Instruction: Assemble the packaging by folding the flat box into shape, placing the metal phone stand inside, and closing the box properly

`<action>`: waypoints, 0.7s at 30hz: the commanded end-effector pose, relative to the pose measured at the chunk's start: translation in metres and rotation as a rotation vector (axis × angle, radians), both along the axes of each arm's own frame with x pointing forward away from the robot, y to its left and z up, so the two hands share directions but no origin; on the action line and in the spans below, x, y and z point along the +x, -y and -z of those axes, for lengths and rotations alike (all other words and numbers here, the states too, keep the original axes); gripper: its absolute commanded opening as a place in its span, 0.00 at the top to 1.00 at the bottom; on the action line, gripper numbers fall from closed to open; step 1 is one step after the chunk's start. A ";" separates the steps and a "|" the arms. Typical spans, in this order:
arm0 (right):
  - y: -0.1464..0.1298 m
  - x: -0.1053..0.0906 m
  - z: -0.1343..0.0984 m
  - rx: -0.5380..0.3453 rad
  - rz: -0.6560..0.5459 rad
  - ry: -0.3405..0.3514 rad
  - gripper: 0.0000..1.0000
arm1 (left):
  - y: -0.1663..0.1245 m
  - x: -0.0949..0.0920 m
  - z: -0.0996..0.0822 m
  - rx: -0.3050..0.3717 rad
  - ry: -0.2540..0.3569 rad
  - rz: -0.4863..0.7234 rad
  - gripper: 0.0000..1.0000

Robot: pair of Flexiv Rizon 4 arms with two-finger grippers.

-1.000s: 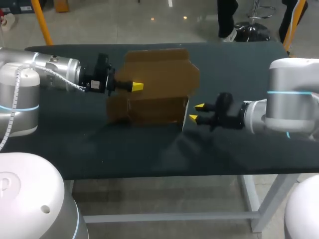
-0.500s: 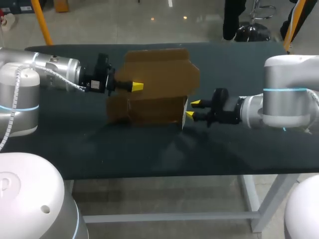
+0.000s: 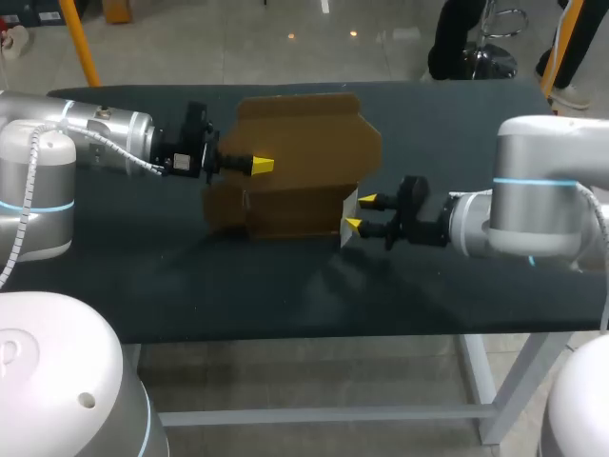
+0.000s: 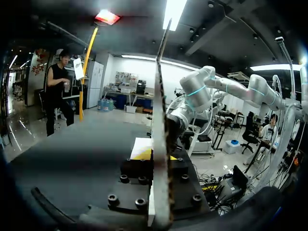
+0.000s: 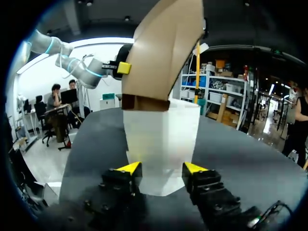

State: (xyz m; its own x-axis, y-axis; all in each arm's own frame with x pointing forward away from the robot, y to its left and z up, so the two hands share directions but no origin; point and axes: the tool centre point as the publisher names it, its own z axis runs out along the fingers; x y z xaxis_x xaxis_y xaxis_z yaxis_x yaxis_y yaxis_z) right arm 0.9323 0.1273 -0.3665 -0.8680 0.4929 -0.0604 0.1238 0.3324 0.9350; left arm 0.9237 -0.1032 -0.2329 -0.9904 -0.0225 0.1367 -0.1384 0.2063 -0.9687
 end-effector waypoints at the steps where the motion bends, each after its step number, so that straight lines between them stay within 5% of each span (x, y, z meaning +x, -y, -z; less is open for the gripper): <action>1: -0.005 -0.003 0.002 0.010 0.034 0.018 0.40 | 0.001 0.000 0.003 0.000 -0.001 0.004 1.00; 21: -0.017 0.015 0.002 0.058 0.238 0.017 0.52 | 0.001 0.000 0.003 0.000 -0.001 0.004 1.00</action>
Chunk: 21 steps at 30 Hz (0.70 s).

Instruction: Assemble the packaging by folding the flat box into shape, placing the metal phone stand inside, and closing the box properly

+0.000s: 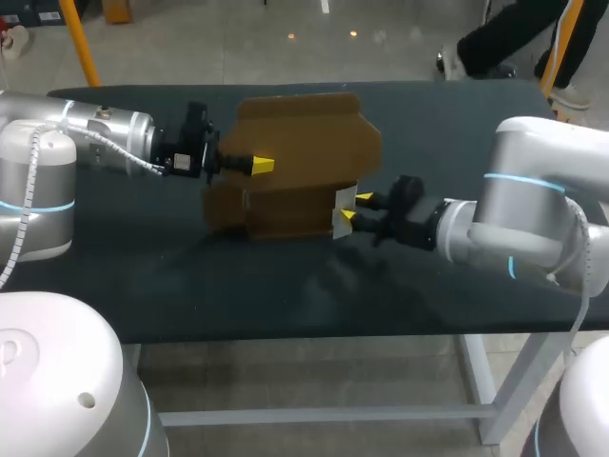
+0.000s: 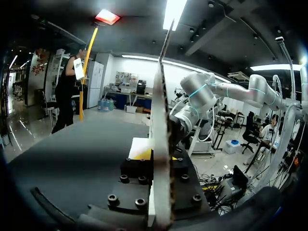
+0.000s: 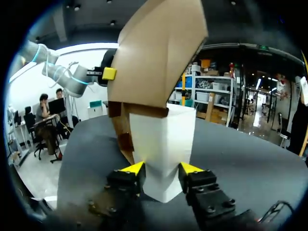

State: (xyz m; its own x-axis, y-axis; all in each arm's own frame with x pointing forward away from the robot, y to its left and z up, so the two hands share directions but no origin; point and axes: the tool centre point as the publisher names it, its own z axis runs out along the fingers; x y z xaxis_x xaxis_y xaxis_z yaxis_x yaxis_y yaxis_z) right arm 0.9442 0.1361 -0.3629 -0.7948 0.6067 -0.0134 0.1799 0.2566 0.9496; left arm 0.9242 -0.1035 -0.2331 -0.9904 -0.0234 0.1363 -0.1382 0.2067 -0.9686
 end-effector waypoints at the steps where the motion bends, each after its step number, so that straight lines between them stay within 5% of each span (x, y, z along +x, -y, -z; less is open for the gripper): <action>1: -0.008 0.004 0.006 0.001 0.119 0.030 0.53 | 0.000 0.000 0.003 0.000 -0.002 0.004 1.00; 21: -0.015 0.018 0.006 0.031 0.314 0.018 0.59 | 0.000 0.000 0.003 0.000 -0.002 0.004 1.00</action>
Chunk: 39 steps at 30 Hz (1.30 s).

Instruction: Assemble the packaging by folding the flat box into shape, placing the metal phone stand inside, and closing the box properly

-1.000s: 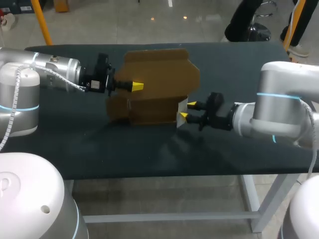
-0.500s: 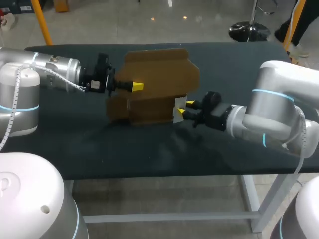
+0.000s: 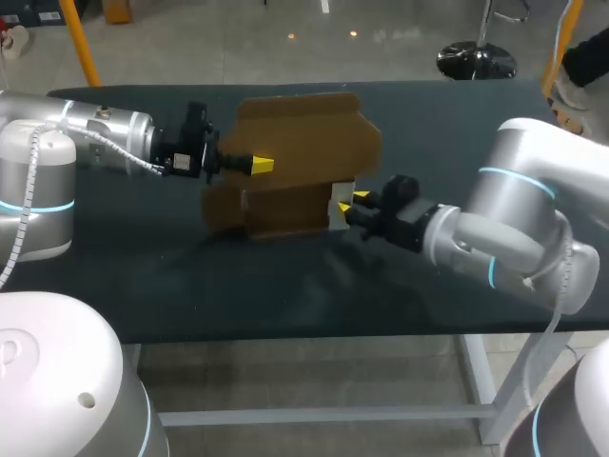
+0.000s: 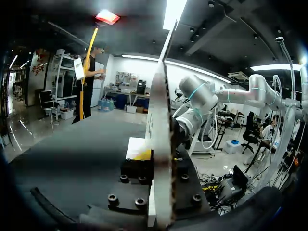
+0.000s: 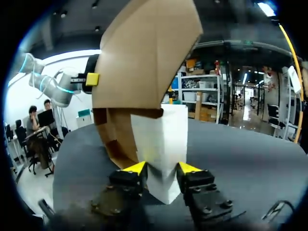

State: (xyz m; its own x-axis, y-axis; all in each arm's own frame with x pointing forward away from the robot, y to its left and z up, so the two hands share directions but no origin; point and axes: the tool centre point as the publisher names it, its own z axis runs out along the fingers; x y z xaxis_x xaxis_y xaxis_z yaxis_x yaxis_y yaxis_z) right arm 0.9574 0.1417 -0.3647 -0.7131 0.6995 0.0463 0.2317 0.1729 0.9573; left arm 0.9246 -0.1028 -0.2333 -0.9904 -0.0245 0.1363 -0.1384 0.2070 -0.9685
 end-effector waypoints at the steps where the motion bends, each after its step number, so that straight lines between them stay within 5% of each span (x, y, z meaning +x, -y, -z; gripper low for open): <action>1: -0.010 0.005 0.004 -0.037 0.204 0.040 0.60 | 0.001 -0.001 0.002 -0.001 -0.002 0.006 1.00; 8: -0.013 0.010 0.006 -0.028 0.249 0.033 0.69 | 0.001 -0.001 0.002 -0.001 -0.002 0.006 1.00; 14: -0.014 0.013 0.007 -0.031 0.294 0.026 0.55 | 0.001 -0.001 0.002 -0.001 -0.002 0.006 1.00; 20: -0.017 0.016 0.008 -0.048 0.322 0.021 0.57 | 0.001 -0.001 0.002 -0.001 -0.002 0.006 1.00; 39: -0.021 0.027 0.013 -0.102 0.422 -0.030 0.85 | 0.001 -0.001 0.002 -0.001 -0.002 0.006 1.00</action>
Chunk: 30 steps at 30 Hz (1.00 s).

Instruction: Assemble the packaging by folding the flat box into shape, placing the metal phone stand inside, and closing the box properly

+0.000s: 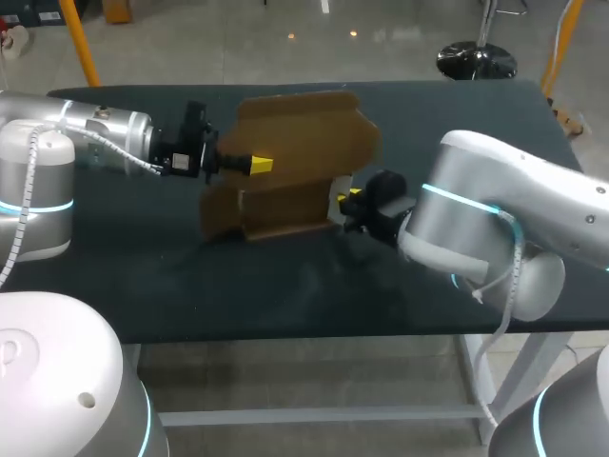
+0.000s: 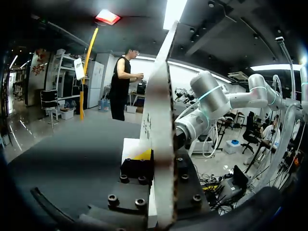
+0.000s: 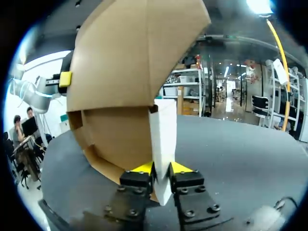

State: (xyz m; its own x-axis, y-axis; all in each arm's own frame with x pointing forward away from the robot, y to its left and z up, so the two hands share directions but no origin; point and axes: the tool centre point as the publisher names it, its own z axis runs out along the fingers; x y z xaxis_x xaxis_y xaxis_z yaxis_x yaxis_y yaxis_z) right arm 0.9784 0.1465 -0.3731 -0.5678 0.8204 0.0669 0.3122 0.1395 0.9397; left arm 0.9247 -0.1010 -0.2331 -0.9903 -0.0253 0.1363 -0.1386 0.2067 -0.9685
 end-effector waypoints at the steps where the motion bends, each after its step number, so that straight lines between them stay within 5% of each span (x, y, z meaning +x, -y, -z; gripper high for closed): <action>1: -0.016 0.006 0.005 -0.093 0.237 0.012 0.87 | 0.003 -0.001 0.003 0.000 -0.002 0.006 1.00; 3: -0.016 0.007 0.005 -0.107 0.249 0.007 0.89 | 0.003 -0.001 0.003 0.000 -0.002 0.006 1.00; 7: -0.017 0.008 0.005 -0.112 0.248 0.002 0.67 | 0.003 -0.001 0.003 0.000 -0.002 0.006 1.00; 12: -0.018 0.010 0.007 -0.126 0.258 -0.011 0.65 | 0.003 -0.001 0.003 0.000 -0.002 0.006 1.00; 15: -0.017 0.011 0.007 -0.128 0.260 -0.014 0.75 | 0.003 -0.001 0.003 0.000 -0.002 0.006 1.00; 17: -0.016 0.012 0.008 -0.129 0.265 -0.015 0.98 | 0.003 -0.001 0.003 0.000 -0.002 0.006 1.00; 18: -0.016 0.012 0.008 -0.130 0.267 -0.015 1.00 | 0.003 -0.001 0.003 0.000 -0.002 0.006 1.00; 30: -0.010 0.003 0.002 -0.111 0.237 0.001 1.00 | 0.003 -0.001 0.003 0.000 -0.002 0.006 1.00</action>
State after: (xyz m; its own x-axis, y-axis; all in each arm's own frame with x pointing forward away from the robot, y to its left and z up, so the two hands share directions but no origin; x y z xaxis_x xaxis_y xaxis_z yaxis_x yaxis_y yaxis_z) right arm 0.9877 0.1475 -0.3759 -0.4069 0.9134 -0.0068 0.3594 0.1669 0.9181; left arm 0.9231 -0.0990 -0.2321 -0.9903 -0.0245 0.1365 -0.1386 0.2061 -0.9687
